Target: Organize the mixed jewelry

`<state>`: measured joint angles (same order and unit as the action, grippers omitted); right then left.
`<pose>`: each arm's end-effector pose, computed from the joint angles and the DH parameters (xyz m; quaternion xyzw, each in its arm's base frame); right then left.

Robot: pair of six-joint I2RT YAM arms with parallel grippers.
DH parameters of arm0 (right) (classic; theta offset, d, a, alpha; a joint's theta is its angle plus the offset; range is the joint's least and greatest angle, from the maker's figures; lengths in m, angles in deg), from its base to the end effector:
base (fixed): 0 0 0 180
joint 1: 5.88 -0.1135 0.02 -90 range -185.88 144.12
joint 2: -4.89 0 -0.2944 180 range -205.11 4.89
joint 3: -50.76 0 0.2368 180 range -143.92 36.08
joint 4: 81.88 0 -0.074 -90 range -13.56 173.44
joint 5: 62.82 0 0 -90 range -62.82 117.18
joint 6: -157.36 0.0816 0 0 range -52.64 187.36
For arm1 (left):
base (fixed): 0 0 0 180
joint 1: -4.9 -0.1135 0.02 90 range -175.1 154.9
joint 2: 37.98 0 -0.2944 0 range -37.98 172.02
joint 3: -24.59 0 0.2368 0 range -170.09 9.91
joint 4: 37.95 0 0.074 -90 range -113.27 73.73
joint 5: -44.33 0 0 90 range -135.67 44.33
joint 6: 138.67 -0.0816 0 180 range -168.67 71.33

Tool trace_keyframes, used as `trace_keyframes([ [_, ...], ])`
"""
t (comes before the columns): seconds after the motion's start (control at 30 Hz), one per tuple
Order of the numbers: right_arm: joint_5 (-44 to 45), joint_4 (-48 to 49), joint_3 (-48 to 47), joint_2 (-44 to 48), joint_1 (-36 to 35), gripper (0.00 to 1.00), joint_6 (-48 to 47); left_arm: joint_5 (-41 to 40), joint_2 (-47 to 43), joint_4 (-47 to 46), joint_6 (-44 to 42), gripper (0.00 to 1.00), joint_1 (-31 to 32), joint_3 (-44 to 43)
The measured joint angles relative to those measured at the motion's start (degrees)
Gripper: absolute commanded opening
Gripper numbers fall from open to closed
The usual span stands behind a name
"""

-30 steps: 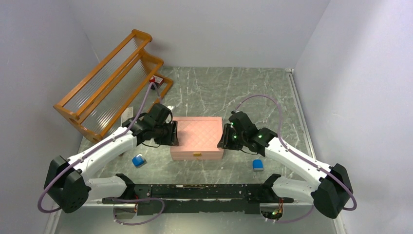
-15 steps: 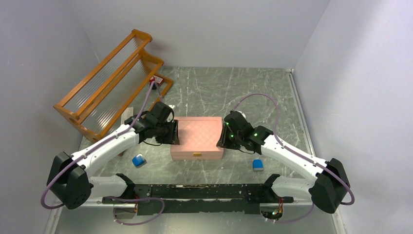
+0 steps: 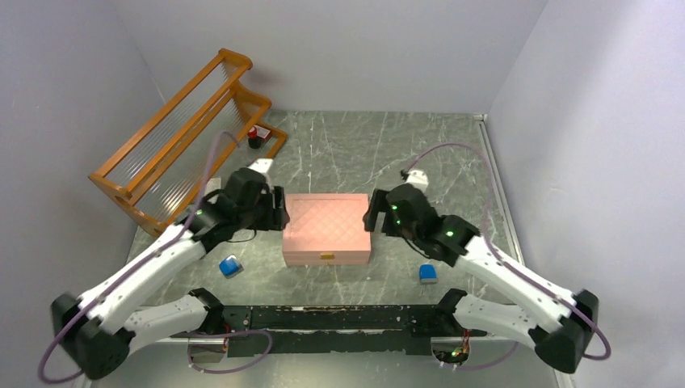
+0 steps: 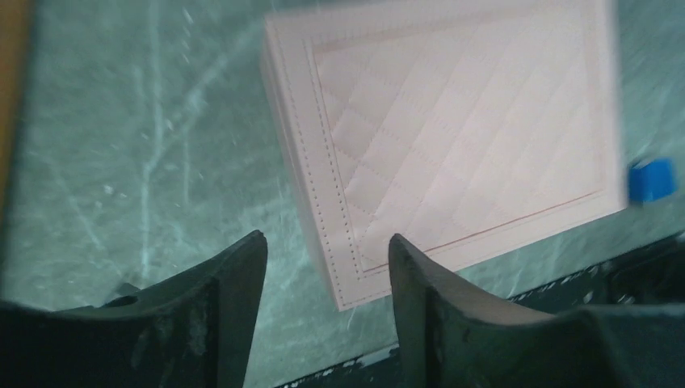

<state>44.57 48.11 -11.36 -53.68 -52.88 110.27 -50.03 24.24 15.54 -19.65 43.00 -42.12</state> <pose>0.1593 0.1351 0.2693 0.0233 0.9194 0.1597 0.3586 0.1776 -0.1314 0.2753 0.0608 0.9341 -0.1638 0.3113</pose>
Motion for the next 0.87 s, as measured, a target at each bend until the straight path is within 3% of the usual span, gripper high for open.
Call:
trace_keyframes([
  [0.23,11.85,-3.56,-11.65,12.09,0.00,1.00,-4.42,-10.82,-16.59,-0.07,-1.42,0.87,0.00,-6.88],
  [0.6,24.35,-11.04,-22.77,16.13,0.00,1.00,-9.57,-24.94,-23.74,6.47,-4.07,0.90,0.00,-20.04],
  [0.87,27.36,-13.05,-26.08,16.55,0.00,1.00,-10.60,-28.94,-25.00,10.34,-5.25,0.91,0.00,-25.70],
])
